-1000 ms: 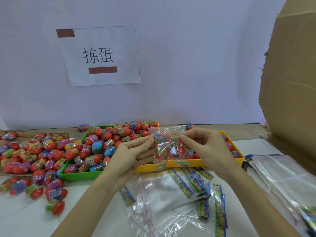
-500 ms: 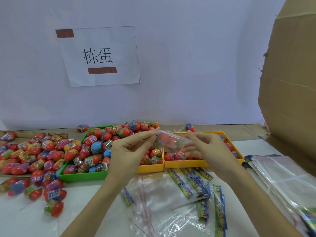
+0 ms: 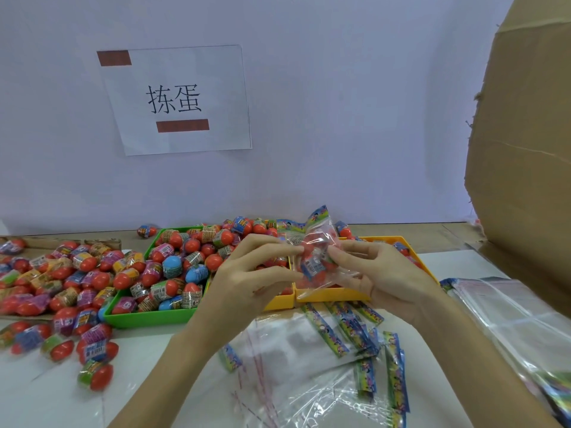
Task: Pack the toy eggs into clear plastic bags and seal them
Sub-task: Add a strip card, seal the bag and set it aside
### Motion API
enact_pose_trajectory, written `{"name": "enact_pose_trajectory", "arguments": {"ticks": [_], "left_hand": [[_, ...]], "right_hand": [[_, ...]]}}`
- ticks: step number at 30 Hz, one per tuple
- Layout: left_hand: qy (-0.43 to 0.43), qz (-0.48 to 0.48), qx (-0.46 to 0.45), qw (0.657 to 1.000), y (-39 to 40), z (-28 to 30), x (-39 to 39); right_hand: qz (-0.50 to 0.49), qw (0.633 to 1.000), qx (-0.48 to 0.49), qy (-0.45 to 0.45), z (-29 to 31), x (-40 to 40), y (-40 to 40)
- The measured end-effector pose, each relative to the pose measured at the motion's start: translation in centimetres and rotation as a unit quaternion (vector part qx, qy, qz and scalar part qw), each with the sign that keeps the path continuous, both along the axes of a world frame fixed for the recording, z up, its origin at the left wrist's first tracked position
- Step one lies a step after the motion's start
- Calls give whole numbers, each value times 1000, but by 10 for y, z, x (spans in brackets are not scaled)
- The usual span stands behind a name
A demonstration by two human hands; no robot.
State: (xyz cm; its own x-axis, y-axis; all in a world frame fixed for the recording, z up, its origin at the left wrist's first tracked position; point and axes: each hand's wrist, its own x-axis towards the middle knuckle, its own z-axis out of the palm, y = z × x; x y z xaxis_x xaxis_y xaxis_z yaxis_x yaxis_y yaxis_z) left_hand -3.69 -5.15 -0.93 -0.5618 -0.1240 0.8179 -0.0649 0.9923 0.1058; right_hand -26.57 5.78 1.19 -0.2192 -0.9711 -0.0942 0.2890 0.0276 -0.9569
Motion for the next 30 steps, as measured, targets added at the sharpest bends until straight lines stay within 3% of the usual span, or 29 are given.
{"name": "enact_pose_trajectory", "arguments": {"ticks": [4,6,7,9,10,11,16,23,30], "left_hand": [[23,62,1,998,-1,1,1],[49,90,133,986,4,0,-4],[65,79,249,963,7,1,-6],[70,19,501,863,16,6,-12],[61,2,573,817,19,6,-14],[48,-2,600,799,20,3,-16],[88,-38,604,791,22,-2,-17],[15,-59,573,818,19,3,-10],[-30,-124,590,797,16,4,-7]], "right_hand": [[-50,998,3,34,-4,2,-1],[-56,998,-10,26,-4,2,-2],[-49,998,-17,19,-3,3,-2],[-28,999,-29,18,-3,8,-2],[-16,999,-33,26,-4,10,-2],[-1,999,-33,36,-5,13,-1],[92,993,-22,69,-2,22,3],[-70,957,-121,254,-1,30,3],[-169,935,-139,279,-5,32,-1]]}}
